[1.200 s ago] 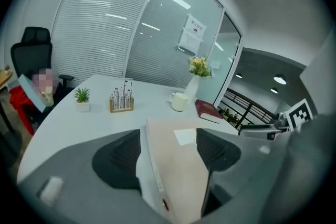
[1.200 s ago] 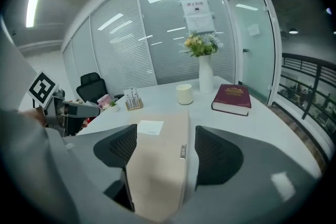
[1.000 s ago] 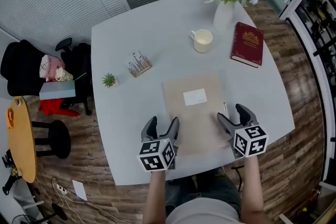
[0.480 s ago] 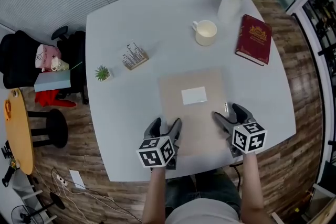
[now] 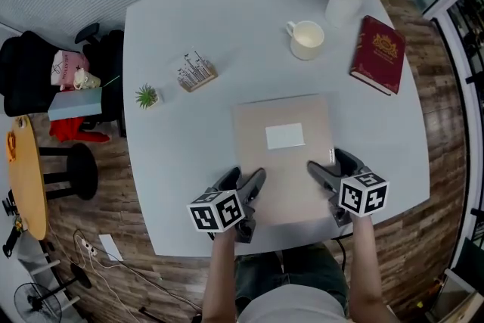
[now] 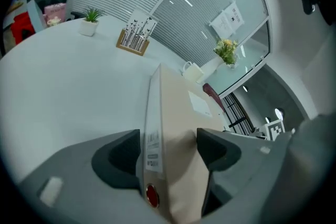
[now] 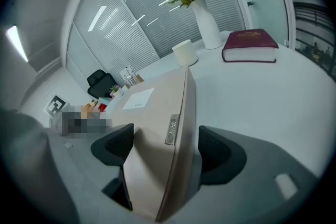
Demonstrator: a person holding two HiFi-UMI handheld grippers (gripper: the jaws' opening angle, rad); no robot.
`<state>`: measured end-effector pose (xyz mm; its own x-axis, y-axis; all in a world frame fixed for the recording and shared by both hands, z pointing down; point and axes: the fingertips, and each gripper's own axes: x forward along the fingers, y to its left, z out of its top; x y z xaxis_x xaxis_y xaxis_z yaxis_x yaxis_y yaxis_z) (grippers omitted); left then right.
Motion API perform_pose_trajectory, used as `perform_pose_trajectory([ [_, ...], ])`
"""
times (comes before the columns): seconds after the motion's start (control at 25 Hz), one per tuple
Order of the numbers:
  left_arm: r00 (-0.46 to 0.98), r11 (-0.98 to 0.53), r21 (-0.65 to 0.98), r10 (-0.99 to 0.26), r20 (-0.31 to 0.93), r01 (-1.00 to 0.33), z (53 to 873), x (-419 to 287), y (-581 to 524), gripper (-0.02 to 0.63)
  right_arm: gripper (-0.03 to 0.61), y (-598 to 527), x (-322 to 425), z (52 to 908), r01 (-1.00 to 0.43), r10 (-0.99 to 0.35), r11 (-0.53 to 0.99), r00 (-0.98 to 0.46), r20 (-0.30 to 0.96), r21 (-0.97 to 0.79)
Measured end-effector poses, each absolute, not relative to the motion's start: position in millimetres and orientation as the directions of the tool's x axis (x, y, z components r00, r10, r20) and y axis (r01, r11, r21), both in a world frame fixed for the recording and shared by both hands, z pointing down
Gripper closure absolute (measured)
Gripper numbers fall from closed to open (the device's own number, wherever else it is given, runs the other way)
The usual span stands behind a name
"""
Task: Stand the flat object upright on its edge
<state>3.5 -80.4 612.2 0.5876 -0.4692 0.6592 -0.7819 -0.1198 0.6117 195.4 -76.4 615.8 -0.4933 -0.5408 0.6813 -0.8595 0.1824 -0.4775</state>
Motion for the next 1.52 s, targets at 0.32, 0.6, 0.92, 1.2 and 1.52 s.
perform_pose_trajectory([
  [0.32, 0.665, -0.103, 0.696, -0.421, 0.617, -0.711, 619, 12, -82, 0.287, 0.158, -77, 191, 624, -0.8, -0.479, 0.148, -0.573, 0.666, -0.582],
  [0.6, 0.693, -0.106, 0.721, -0.402, 0.599, -0.685, 622, 15, -83, 0.276, 0.152, -78, 187, 628, -0.771, -0.438, 0.112, -0.605, 0.665, -0.627],
  [0.92, 0.674, -0.113, 0.699, -0.41, 0.614, -0.706, 623, 15, -84, 0.273, 0.161, -79, 188, 630, -0.779, -0.405, 0.11, -0.603, 0.688, -0.618],
  [1.2, 0.675, -0.156, 0.684, -0.419, 0.607, -0.712, 614, 10, -86, 0.275, 0.164, -76, 185, 624, -0.786, -0.415, 0.099, -0.59, 0.693, -0.61],
  [1.52, 0.685, -0.203, 0.692, -0.487, 0.542, -0.693, 575, 0, -95, 0.276, 0.164, -84, 175, 579, -0.797, -0.511, 0.135, -0.565, 0.647, -0.589],
])
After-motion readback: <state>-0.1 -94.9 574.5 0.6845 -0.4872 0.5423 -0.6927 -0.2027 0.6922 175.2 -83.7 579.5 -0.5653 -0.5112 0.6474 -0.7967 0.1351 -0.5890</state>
